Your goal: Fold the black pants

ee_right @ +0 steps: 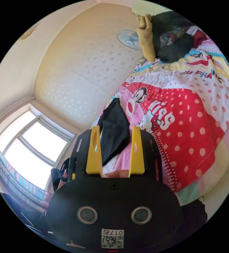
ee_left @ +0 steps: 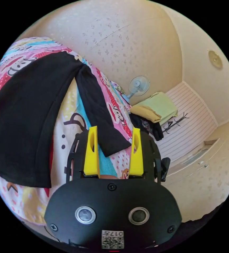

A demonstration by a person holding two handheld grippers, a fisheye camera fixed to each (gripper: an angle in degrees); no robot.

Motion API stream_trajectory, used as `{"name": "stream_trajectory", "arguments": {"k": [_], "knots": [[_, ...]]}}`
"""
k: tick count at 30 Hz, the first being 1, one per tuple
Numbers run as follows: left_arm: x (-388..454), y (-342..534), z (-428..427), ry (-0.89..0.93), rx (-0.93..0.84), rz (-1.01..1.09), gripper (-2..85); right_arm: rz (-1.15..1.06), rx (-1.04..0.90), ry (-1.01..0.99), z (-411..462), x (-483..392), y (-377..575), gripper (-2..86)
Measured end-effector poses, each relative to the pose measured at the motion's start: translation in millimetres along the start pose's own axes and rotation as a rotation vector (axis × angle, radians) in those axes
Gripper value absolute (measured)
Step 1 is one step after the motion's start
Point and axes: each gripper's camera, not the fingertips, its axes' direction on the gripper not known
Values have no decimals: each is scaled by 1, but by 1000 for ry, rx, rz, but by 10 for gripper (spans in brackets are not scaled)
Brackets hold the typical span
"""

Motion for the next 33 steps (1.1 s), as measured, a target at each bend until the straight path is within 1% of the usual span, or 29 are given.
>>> {"name": "stream_trajectory", "arguments": {"k": [1,2,3,4,6,7,8,9,12,14,17,19,22,24,26,28,29,31,33], "knots": [[-3,2,10,-13,-23,6,177,-51,-36,68,9,-4,2,157],[-7,7,22,-35,-30,34,170,-101,-14,74,10,-7,8,152],[-11,9,20,-38,1,40,157,-120,-2,66,9,-8,11,149],[-14,9,19,-30,7,28,144,-128,14,27,7,-4,15,132],[-41,1,19,30,-5,-94,86,-84,-4,-120,8,15,11,81],[-49,-1,20,65,-14,-121,69,-40,-38,-242,12,29,6,56],[-63,-5,24,150,-35,-150,52,4,-46,-330,15,39,2,47],[-70,-7,25,202,-40,-155,40,16,-40,-351,15,41,2,45],[-69,-10,24,192,-19,-122,33,-27,-45,-261,20,26,1,38],[-71,-13,24,202,-18,-117,38,-46,-127,-93,32,7,-5,38],[-74,-21,26,252,-35,-107,44,-92,-158,77,42,-15,-5,37],[-71,-25,28,251,-60,-90,36,-116,-140,111,42,-22,-2,37],[-65,-32,27,201,-98,-117,12,-152,-91,58,27,-31,3,36],[-55,-33,24,259,-118,-136,2,-158,-70,60,12,-39,4,36],[-37,-31,18,286,-114,-97,0,-200,-45,117,-13,-55,0,35],[-16,-27,8,256,-107,-33,-1,-210,-37,133,-28,-61,-5,35],[-7,-23,3,227,-104,-3,0,-178,-55,109,-32,-58,-9,35],[-8,-15,3,183,-107,-18,3,-122,-102,85,-26,-43,-9,35],[-31,-7,16,170,-186,-104,14,-59,-171,145,-8,-20,0,35]]}}
